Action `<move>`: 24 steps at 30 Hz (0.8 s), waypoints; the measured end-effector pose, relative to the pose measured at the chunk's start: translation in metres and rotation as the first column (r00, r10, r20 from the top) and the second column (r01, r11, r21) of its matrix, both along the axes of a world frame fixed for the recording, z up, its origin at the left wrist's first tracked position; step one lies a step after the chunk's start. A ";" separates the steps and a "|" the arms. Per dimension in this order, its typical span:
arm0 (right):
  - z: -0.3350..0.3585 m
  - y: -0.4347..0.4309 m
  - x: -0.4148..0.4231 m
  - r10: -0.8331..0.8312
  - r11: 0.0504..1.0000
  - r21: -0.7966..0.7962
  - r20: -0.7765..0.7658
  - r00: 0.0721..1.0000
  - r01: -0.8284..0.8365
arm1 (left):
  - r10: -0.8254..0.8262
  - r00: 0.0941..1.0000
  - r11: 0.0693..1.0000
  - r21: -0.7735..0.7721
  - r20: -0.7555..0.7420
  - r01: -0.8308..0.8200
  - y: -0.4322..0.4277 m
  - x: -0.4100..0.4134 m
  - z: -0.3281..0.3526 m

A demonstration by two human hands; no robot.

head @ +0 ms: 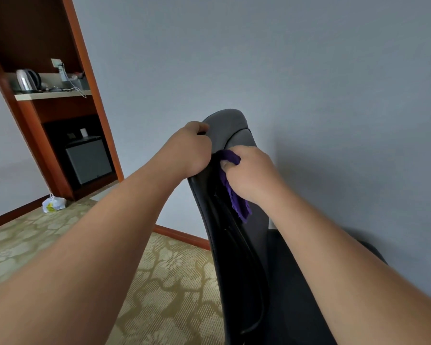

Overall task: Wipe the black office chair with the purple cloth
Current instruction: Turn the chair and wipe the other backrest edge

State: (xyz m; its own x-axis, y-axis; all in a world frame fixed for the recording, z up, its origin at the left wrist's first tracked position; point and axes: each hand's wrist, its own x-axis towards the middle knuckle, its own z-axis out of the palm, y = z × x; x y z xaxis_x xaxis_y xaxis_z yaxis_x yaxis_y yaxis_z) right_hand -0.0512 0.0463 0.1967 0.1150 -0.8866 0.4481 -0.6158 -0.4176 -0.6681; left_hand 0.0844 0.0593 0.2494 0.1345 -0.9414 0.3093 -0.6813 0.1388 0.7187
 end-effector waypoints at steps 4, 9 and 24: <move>0.003 -0.002 -0.003 0.066 0.997 0.038 -0.019 0.998 -0.066 | -0.008 1.000 1.000 -0.004 -0.021 0.008 0.000 0.001 -0.001; -0.008 0.027 -0.013 0.153 0.987 0.055 -0.029 0.988 -0.151 | -0.008 0.999 1.000 -0.010 -0.041 0.007 0.000 -0.001 -0.001; -0.039 0.045 -0.001 0.087 0.984 -0.161 0.067 0.994 -0.075 | -0.013 0.999 1.000 -0.004 -0.032 0.012 0.004 -0.001 -0.002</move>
